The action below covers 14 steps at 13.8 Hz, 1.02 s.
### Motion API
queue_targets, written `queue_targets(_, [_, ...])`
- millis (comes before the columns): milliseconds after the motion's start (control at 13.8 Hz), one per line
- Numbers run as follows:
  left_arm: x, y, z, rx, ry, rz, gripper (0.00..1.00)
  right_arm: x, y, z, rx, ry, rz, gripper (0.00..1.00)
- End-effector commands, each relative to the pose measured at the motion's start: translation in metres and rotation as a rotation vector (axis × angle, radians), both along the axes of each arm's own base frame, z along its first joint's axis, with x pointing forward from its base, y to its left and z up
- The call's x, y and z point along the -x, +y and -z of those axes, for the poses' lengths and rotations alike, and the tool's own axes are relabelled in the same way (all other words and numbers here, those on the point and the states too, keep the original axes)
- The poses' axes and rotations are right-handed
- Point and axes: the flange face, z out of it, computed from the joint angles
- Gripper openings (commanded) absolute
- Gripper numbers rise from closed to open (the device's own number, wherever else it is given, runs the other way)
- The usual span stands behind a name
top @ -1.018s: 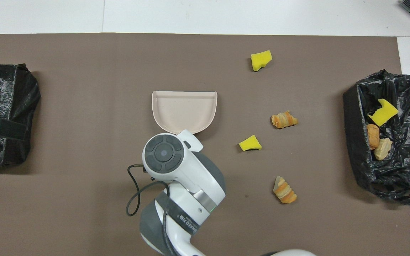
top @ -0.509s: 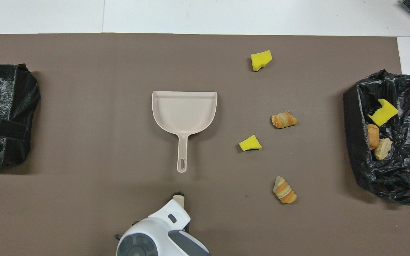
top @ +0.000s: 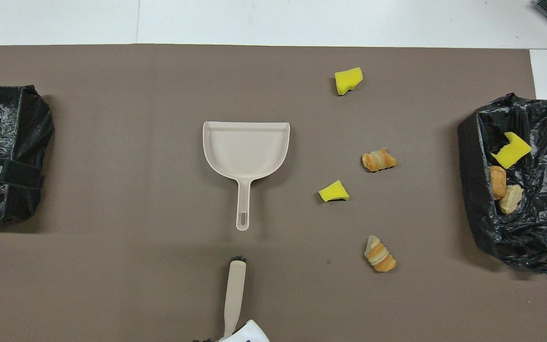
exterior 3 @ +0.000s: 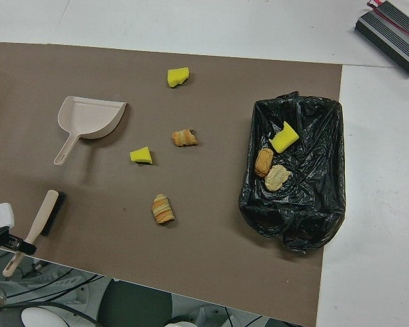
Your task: Sweep and dump trash in bin
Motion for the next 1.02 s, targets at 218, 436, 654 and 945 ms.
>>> queue_targets(218, [0.007,-0.114,0.059,0.062,-0.084,-0.117,1.00,0.004,-0.004,0.003,-0.032,0.050,0.071,0.63])
queue_targets(436, [0.014,-0.176,0.111,0.137,-0.164,-0.110,1.00,0.004,-0.003,0.005,-0.045,0.078,0.079,0.59])
queue_targets(654, [0.035,-0.231,0.182,0.132,-0.132,-0.047,1.00,0.004,-0.003,0.012,-0.040,0.084,0.041,0.59])
queue_targets(945, [0.054,-0.279,0.276,0.091,-0.069,0.040,1.00,0.003,-0.004,0.012,-0.041,0.085,0.028,0.45])
